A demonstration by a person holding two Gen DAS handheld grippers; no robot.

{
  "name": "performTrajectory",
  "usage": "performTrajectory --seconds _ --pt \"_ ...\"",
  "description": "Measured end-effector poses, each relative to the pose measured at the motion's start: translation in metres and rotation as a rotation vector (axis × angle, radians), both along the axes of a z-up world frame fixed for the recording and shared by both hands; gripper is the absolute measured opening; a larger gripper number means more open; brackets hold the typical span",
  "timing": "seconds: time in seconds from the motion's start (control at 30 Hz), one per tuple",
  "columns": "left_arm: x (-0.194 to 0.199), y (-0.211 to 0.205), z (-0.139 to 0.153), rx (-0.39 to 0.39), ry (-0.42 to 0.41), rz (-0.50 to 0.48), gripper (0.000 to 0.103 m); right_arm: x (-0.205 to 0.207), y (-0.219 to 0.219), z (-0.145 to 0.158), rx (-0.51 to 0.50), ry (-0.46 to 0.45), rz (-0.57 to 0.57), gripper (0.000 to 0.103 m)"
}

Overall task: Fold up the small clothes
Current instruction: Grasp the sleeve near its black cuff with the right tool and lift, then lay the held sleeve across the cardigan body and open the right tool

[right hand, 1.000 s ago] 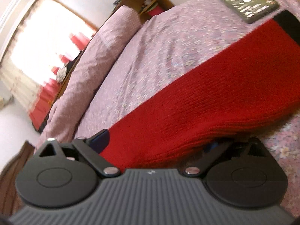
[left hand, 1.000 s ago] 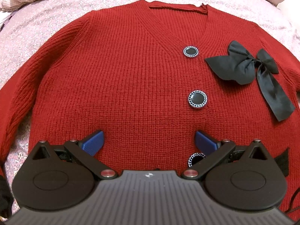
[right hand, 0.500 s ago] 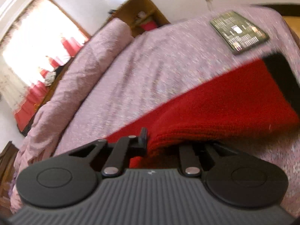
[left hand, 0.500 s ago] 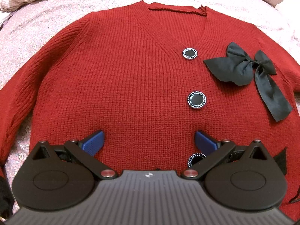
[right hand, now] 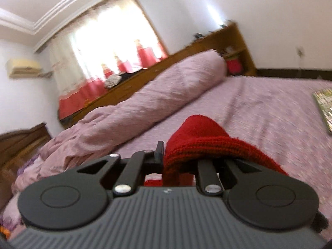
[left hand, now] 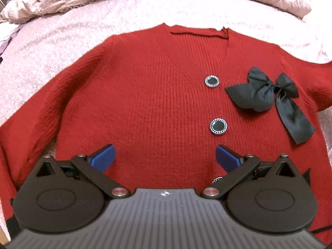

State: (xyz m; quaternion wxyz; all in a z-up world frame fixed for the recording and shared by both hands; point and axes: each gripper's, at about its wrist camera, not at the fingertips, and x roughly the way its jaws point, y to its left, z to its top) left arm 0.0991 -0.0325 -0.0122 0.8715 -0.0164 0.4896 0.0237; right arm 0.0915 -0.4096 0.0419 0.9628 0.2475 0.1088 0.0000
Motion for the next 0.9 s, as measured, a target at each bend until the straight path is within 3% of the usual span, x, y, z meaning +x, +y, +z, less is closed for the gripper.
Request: performTrajectory --seconds 0.4,0.9 --pt "-0.003 0.015 0.008 0.033 -0.038 0.023 0.103 0.033 0.089 0.018 -0.119 -0.019 0.223 0.015" --pt "-0.005 0.053 -0.006 -0.004 -0.026 0.099 0.103 0.059 0.185 -0.042 -0.249 0.178 0.422 0.015"
